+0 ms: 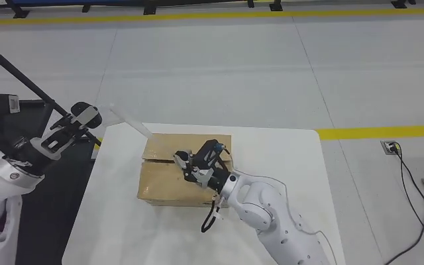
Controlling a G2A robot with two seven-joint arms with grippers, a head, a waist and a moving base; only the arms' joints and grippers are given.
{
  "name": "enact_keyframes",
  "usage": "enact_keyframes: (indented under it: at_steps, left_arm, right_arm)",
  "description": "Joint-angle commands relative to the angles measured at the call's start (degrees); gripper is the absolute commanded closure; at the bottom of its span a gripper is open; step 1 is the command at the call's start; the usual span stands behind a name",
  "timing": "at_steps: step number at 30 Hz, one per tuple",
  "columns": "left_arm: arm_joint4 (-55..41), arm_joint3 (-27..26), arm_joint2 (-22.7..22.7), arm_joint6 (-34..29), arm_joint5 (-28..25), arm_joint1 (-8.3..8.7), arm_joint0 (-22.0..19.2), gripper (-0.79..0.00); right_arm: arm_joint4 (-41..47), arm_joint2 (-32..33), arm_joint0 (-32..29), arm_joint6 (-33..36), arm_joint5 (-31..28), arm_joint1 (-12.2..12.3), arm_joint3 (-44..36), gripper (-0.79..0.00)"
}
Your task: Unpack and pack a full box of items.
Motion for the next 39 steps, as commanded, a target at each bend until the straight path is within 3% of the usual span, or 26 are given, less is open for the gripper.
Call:
enact_keyframes:
  at_steps: [1,13,29,39]
  left_arm:
    - [2.0,-0.2,0.0,1.1,-1.1,0.02,0.5,0.0]
    - [14.9,-2.0,0.3,8.7,-8.2,-0.04,3.9,0.0]
    - [33.8,-2.7,1.2,21.0,-14.0,-0.54,8.3,0.0]
    - [26.0,-2.5,1.5,15.6,-12.3,-0.47,8.0,0.0]
  right_arm:
    - [0.8,1.4,-0.9,1.6,-1.2,0.4,-1.5,0.0]
    - [7.4,7.1,-3.7,9.8,-5.6,1.9,-6.4,0.0]
    - [12.2,12.3,-6.6,12.0,-6.4,3.4,-11.2,0.0]
    - [10.4,12.5,-7.0,10.1,-2.8,3.6,-12.3,0.0]
